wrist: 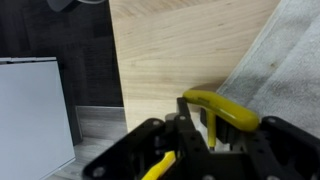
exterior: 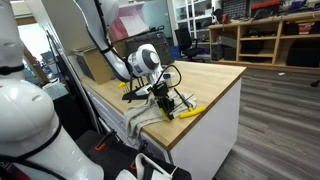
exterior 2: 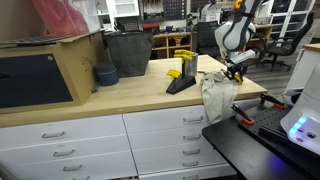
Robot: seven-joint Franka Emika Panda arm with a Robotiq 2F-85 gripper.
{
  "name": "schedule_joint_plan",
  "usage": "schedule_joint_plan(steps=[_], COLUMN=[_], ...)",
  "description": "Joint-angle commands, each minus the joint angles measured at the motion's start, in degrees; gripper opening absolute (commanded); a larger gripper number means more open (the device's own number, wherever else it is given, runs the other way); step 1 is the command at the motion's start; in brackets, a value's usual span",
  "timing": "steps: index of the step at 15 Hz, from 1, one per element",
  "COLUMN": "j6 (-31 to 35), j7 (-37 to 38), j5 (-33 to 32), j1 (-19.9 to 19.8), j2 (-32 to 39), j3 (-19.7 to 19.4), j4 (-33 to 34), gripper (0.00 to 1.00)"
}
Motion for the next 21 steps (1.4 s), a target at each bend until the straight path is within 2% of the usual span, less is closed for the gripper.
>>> schedule_joint_plan(steps=[1,2,5,12,21], j6=[1.3,1.5,1.9,-2.9,-15.3], j7=[-2.1,-2.3,-2.0,-4.9,-14.0], j5=[0.1,0.3,0.1,8.6,28.7], j1=[-0.2,-0.1,0.4,-0.8,-2.1], j2=[-0.8,-1.2,-3.9,-14.9,-27.7], j3=[-0.2,-0.1,0.0,3.0,9.4], j4=[-0.7,-1.0,-2.1,-3.9,-2.5], gripper=[0.01,0.04,0.0,0.01,0.01])
